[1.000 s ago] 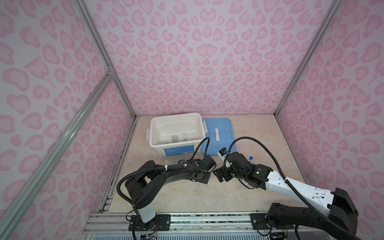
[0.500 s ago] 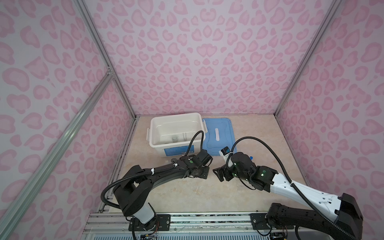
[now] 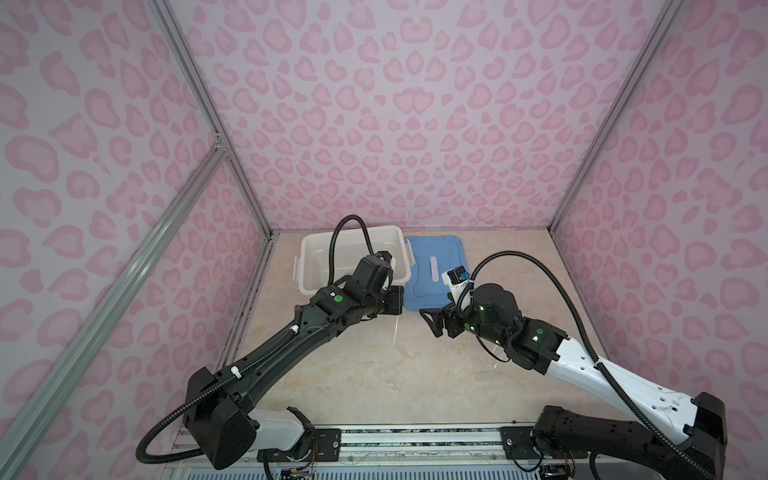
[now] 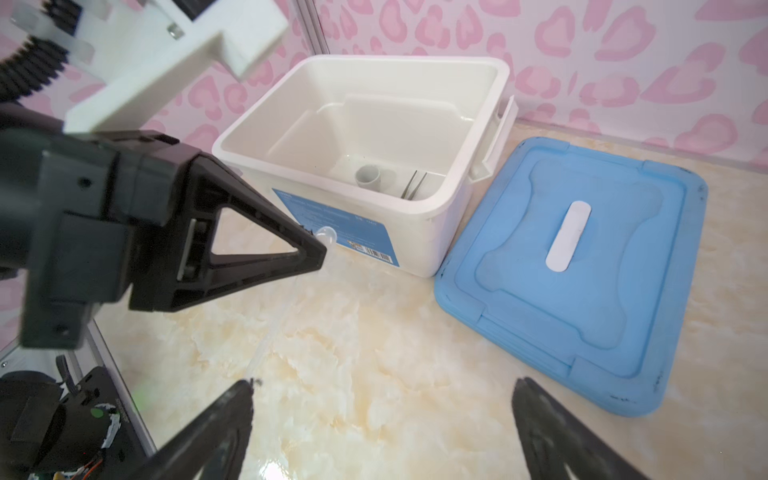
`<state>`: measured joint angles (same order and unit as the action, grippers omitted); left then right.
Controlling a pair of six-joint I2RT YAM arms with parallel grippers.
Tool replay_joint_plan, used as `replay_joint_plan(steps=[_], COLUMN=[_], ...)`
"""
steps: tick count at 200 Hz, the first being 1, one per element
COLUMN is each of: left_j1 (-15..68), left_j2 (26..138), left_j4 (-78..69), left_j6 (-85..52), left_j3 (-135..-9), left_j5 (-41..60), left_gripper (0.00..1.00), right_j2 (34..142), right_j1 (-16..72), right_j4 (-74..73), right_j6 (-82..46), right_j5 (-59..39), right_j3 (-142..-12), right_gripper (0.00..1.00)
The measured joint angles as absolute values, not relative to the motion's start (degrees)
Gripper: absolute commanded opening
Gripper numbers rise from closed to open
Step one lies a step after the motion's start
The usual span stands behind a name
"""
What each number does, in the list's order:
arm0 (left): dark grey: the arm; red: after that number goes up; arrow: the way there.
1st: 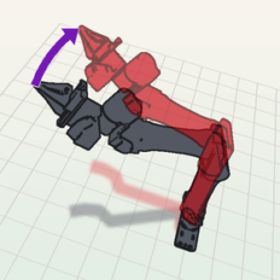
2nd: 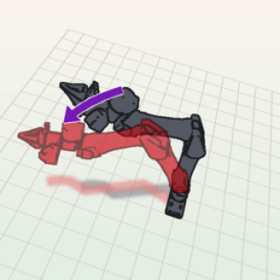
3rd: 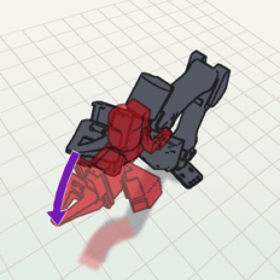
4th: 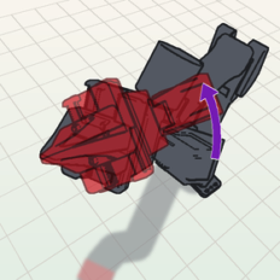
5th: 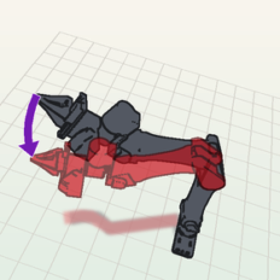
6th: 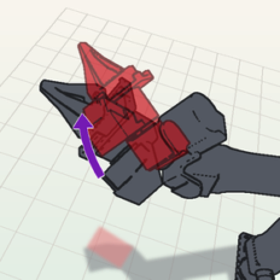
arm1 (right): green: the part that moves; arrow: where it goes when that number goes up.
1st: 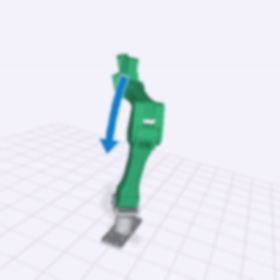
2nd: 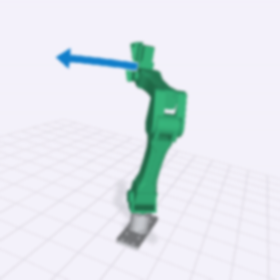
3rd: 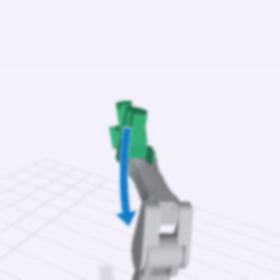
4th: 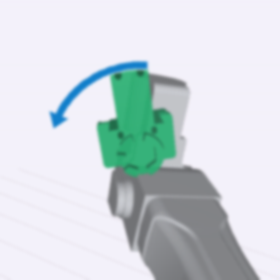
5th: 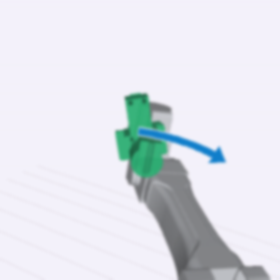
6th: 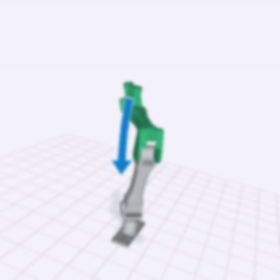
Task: Organize the chemistry lab equipment
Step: 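Lift the pipette and carry it over the white bin with the left gripper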
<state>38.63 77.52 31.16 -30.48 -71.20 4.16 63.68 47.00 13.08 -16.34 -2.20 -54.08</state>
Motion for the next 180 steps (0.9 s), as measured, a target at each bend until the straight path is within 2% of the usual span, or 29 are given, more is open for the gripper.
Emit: replay_joint_plan(steps=[90,180], left_j1=[28.0,24.0], left_j2=[86.8,101.6], left_j4=[31.9,31.1], left_j6=[-29.9,-30.3], left_j3=[-87.8,-103.8], left_j5=[10.6,10.5], left_gripper=[0.03,0.03], right_j2=[72.0,82.3], right_j1=[40.5,36.1], right_j4=[10.5,9.8], right_j6=[-17.3,-18.7], right_j5=[-6.7,-12.3], right_j3=[-65.4,-75.7], right_gripper=[0.98,0.98])
